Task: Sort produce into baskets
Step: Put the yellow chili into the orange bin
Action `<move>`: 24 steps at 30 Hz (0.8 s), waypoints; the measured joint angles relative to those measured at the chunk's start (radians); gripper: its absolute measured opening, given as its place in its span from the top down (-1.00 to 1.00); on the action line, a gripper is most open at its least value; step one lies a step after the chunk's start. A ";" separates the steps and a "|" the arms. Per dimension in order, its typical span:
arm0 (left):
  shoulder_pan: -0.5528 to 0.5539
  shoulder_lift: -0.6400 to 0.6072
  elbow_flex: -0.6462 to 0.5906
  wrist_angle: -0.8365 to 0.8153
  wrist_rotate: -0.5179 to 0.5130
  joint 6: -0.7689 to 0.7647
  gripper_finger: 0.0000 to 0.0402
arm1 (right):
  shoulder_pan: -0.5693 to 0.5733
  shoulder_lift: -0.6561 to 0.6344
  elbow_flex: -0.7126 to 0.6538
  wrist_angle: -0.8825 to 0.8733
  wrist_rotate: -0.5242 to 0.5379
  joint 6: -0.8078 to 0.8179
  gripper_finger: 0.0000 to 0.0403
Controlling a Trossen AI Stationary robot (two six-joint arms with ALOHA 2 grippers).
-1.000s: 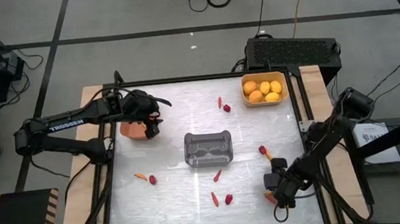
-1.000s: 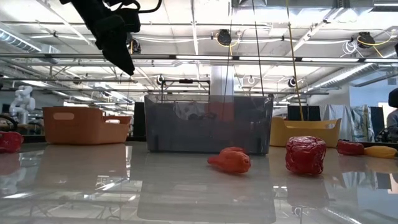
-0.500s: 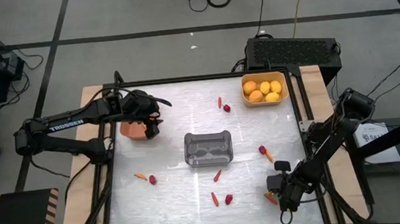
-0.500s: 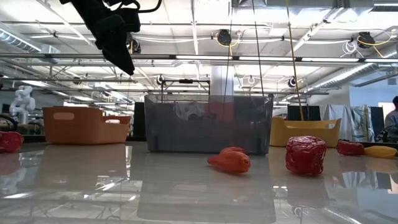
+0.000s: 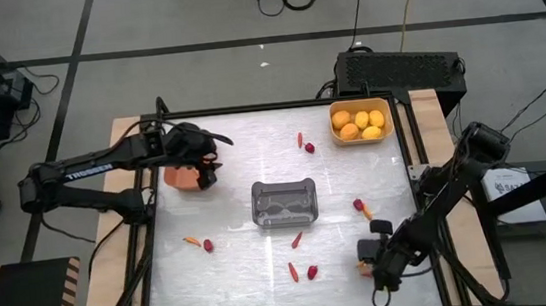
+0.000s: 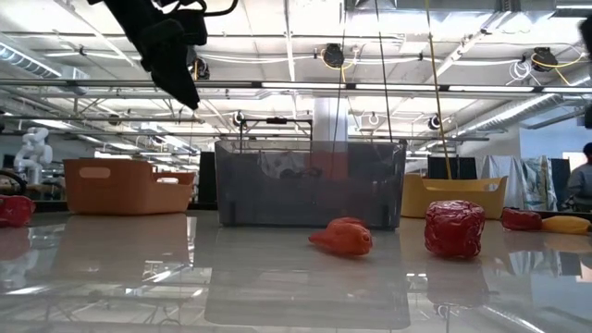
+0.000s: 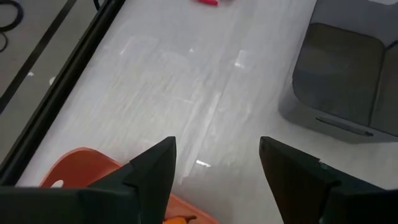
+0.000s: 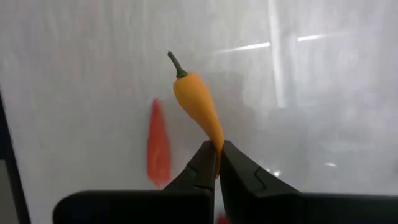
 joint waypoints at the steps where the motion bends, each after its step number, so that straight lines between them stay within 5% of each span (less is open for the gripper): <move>1: 0.000 -0.005 0.000 0.000 0.000 0.000 -0.19 | -0.015 0.000 0.019 -0.028 0.002 -0.016 0.99; 7: 0.000 -0.056 0.000 -0.030 0.000 -0.009 -0.19 | -0.135 -0.001 0.143 -0.157 0.027 -0.157 0.99; 13: 0.000 -0.101 0.000 -0.080 -0.002 -0.054 -0.19 | -0.302 -0.004 0.275 -0.143 0.175 -0.368 1.00; 24: 0.000 -0.150 0.000 -0.200 -0.045 -0.061 -0.19 | -0.689 0.027 0.322 0.317 0.174 -0.672 1.00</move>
